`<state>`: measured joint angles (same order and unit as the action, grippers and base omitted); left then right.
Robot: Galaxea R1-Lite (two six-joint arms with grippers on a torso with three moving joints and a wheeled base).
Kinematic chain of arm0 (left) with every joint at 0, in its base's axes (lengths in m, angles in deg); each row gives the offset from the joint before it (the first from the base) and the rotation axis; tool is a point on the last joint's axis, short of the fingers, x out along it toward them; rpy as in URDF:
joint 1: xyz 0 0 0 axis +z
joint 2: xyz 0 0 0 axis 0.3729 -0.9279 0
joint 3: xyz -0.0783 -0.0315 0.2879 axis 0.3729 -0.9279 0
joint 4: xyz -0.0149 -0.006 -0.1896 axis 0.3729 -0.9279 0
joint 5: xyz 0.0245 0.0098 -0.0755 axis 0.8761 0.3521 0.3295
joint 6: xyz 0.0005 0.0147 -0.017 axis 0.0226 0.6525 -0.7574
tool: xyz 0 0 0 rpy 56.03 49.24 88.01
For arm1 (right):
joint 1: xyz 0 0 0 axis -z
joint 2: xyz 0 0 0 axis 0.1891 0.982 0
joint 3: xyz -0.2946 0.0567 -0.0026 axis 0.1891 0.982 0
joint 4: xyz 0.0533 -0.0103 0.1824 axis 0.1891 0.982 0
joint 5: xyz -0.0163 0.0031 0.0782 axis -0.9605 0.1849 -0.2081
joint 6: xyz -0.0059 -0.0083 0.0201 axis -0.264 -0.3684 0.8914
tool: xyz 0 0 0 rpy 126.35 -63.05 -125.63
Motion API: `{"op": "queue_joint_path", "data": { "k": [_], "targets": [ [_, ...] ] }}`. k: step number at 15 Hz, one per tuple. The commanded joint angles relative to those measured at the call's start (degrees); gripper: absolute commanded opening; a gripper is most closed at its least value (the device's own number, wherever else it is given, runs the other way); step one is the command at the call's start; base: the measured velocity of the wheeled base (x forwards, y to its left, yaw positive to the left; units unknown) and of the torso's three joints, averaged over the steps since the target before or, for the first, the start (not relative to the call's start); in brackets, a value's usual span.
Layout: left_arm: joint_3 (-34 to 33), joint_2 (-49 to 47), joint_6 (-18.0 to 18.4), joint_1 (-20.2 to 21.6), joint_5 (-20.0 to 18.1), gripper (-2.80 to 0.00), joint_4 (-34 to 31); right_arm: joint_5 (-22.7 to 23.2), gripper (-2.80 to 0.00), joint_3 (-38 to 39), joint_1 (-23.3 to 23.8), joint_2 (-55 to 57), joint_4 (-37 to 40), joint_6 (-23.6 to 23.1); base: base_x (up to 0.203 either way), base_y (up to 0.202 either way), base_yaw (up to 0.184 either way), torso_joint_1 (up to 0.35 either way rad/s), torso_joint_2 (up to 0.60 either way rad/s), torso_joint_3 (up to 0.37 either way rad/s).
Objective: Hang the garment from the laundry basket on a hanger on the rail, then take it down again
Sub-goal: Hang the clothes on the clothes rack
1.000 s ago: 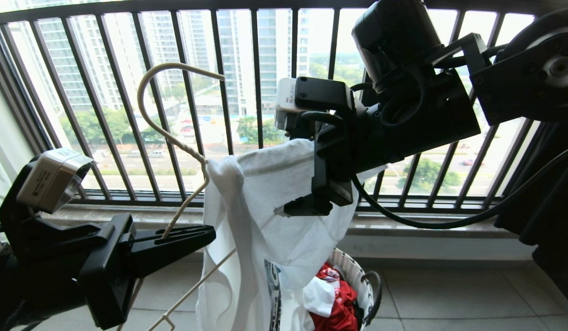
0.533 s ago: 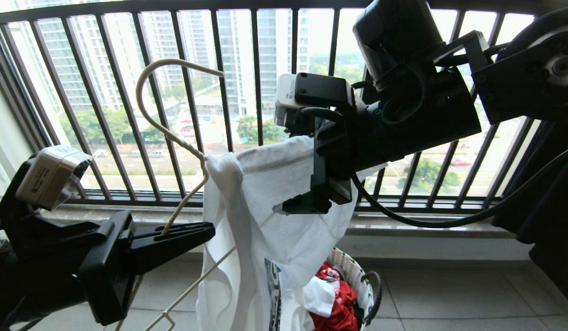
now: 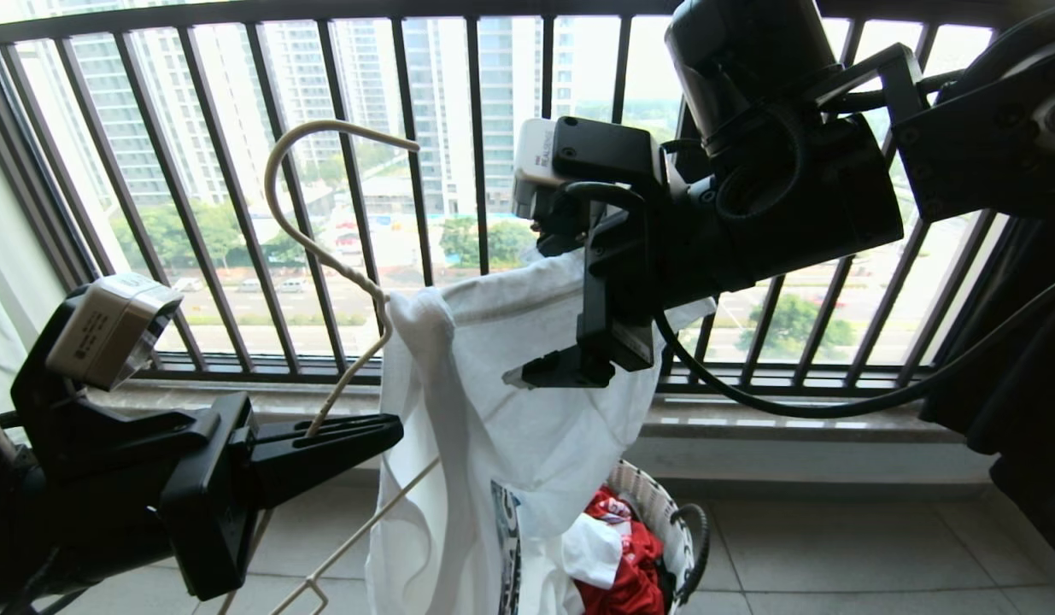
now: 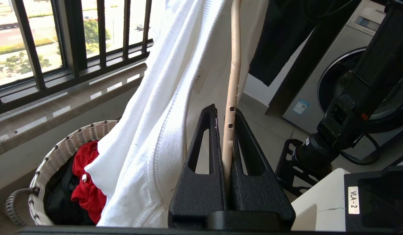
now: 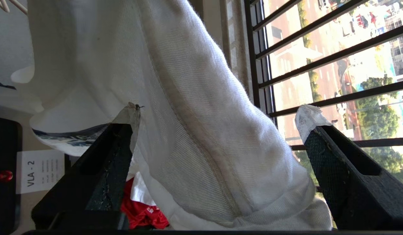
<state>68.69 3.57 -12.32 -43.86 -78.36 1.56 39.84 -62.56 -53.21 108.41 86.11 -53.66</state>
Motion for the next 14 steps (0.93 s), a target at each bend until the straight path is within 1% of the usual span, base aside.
{"op": "queue_joint_path", "data": {
  "k": [1, 14],
  "targets": [
    [0.03, -0.05, -0.10, -0.01, -0.22, -2.80, 0.30, 0.12, -2.80, -0.02, -0.06, -0.02, 0.20, -0.28, 0.000, 0.000, 0.000, 0.000, 0.00, 0.000],
    [1.56, -0.84, -0.10, 0.43, 0.74, -2.80, -0.12, 0.12, -2.80, -0.02, -0.57, -0.16, -0.86, -0.20, 0.000, 0.000, 0.000, 0.000, 0.00, 0.000]
  ]
}}
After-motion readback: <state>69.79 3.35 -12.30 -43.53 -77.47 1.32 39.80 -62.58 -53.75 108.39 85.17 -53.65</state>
